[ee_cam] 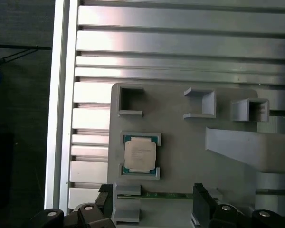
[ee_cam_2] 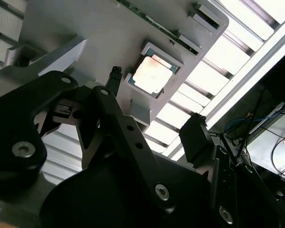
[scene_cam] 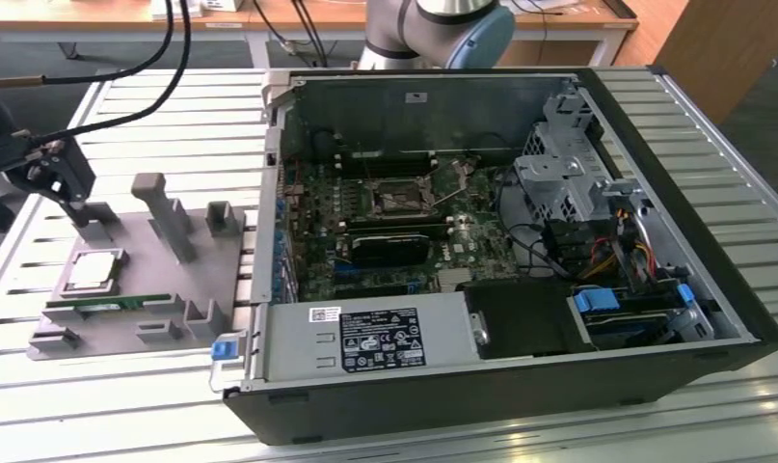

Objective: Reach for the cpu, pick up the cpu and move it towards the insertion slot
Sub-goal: 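Pick up the cpu and move it towards the insertion slot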

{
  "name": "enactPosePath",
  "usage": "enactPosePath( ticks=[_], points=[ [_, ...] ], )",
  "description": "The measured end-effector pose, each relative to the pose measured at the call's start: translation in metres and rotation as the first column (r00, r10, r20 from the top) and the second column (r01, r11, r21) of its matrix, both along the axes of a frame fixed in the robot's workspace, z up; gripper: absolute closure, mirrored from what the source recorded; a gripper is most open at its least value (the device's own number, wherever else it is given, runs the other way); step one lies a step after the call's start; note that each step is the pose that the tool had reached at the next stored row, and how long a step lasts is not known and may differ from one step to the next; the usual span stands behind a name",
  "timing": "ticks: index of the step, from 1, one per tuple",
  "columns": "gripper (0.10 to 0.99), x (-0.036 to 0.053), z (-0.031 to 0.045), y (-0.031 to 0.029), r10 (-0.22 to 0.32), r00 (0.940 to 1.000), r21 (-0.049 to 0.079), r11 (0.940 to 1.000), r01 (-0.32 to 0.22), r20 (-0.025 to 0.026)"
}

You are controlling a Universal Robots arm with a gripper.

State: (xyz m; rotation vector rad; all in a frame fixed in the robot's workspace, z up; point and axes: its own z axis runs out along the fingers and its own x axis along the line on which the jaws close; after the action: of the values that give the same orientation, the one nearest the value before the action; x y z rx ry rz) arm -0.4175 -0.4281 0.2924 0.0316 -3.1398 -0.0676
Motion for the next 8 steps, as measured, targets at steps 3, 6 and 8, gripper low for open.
enactPosePath(
  ticks=[3, 6, 8],
  points=[
    [0.322, -0.0012, -0.0053, 0.0000, 0.000, 1.0000, 0.000, 1.0000, 0.000, -0.0001],
    [0.322, -0.0019, -0.0108, 0.0000, 0.001, 1.0000, 0.000, 1.0000, -0.001, -0.0001],
    [0.322, -0.0023, -0.0145, 0.0000, 0.001, 1.0000, 0.000, 1.0000, -0.001, 0.0000]
  ],
)
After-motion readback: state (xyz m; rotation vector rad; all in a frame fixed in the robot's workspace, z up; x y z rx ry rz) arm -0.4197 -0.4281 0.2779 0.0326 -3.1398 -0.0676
